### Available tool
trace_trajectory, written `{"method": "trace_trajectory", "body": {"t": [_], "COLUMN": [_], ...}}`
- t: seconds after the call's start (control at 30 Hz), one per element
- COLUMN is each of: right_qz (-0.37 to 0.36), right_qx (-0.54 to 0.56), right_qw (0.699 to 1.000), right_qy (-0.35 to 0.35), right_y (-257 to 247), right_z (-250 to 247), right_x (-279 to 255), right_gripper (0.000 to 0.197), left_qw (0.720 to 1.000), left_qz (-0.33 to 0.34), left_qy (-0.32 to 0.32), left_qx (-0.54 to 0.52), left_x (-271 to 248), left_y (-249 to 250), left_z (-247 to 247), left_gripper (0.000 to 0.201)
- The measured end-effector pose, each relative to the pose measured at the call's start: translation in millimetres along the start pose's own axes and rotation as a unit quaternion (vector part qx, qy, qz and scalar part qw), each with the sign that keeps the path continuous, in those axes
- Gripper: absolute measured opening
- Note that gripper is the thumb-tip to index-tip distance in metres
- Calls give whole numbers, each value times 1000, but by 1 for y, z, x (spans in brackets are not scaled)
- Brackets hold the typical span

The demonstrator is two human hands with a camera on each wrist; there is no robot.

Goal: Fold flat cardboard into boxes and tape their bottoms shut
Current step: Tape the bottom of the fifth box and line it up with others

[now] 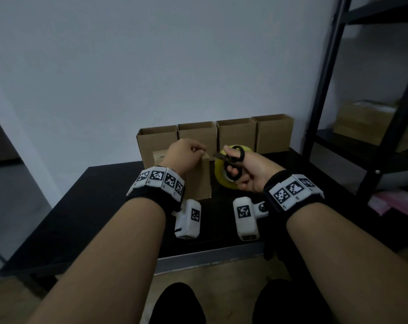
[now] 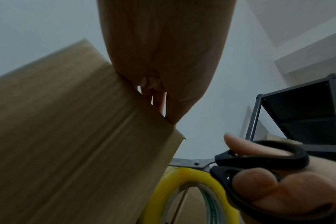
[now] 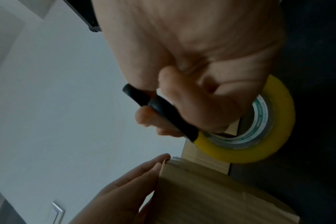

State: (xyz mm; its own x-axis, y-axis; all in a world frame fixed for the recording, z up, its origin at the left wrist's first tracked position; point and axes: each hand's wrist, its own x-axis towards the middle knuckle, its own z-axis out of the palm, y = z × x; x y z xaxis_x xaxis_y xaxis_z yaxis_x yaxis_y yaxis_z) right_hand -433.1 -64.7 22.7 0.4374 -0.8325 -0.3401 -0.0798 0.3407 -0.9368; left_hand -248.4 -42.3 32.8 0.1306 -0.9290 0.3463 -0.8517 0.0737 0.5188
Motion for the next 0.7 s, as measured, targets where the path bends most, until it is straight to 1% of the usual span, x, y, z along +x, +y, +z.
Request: {"method": "trace_trajectory", "body": {"t": [0.17,0.27,0.33,0.4,0.5,0.6,0.7], "right_qz": [-7,-12,-17,-20,-26,-26,-20], "right_qx": [0,-4,-9,-8,-2,0,-1], "right_qw": [1000,1000,1000,1000,1000,1000,1000], "right_qy": [-18,-20,-15,-10,-5,-1,-5], "right_y": [-2,-5,-7,-9,-13,-15,-16], "right_z": [-7,-10,-13,-17,-24,-32,-38], "right_x": [-1,-2,-3,-4,-8,-10,-10], "right_gripper": [43,43,43,44,45,47,49], "left_qw": [1000,999,998,998,996,987,970], "left_qz": [-3,3,2,5,2,6,-4], "left_qy": [17,29,35,39,47,29,12], "left_qx": [3,33,49,55,71,156,241], "left_x": [0,4,7,10,11,12,15], "left_y": [3,4,5,6,10,19,31], "left_z": [7,14,18,21,27,37,46], "left_gripper": [26,37,38,35,24,23,33]}}
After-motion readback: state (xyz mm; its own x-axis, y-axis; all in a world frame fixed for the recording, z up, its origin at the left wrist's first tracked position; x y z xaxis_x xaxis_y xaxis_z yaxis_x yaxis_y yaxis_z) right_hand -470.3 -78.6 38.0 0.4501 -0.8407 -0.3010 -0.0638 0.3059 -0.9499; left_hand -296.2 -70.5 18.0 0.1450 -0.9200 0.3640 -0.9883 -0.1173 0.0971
